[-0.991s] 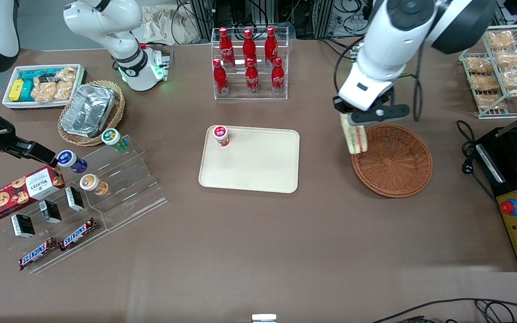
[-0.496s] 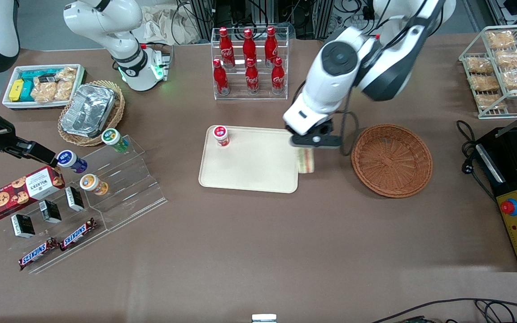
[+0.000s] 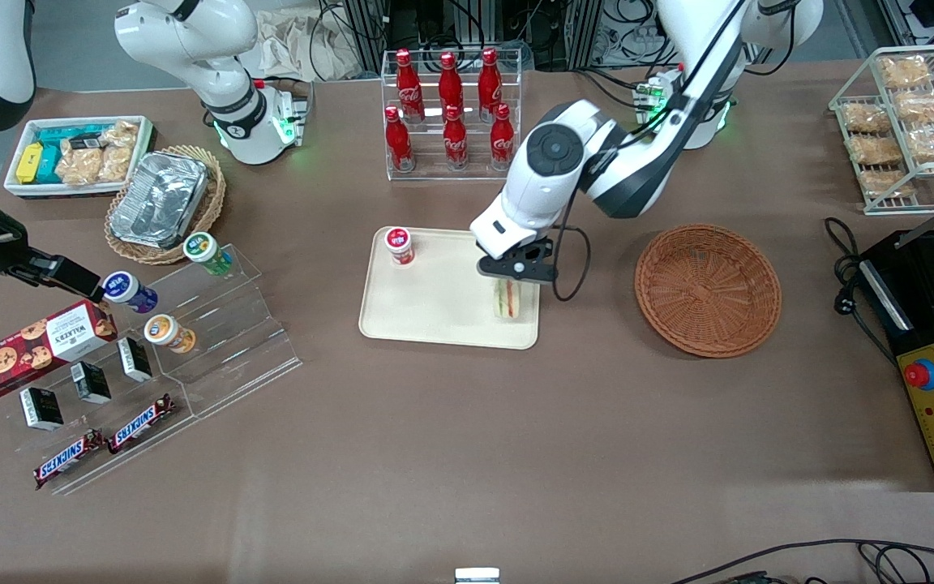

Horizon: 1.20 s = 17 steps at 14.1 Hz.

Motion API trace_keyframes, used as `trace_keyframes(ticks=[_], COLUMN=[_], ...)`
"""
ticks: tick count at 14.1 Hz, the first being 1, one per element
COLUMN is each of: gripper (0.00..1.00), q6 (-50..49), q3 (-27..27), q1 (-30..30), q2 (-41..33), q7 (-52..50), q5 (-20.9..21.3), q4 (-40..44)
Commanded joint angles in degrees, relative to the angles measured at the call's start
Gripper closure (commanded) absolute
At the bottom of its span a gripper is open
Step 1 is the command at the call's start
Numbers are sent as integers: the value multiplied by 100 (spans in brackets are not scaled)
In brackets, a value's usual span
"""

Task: Place sandwich from basket to tray
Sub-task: 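Lower the sandwich onto the tray and open the left gripper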

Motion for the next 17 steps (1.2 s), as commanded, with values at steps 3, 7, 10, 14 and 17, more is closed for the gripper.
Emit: trace_keyframes(ticks=[3,7,10,14,17], gripper=[100,66,0,0,0], q6=[414,634,564,-216,-927], q3=[74,83,83,92,74], q1=[-81,-125,-108,59,375], q2=[579,755,650,133,-447], q7=[-51,-69,-157,-192,-122], q5=[490,561,570,561,553], q4=[40,-57,-65,-4,110])
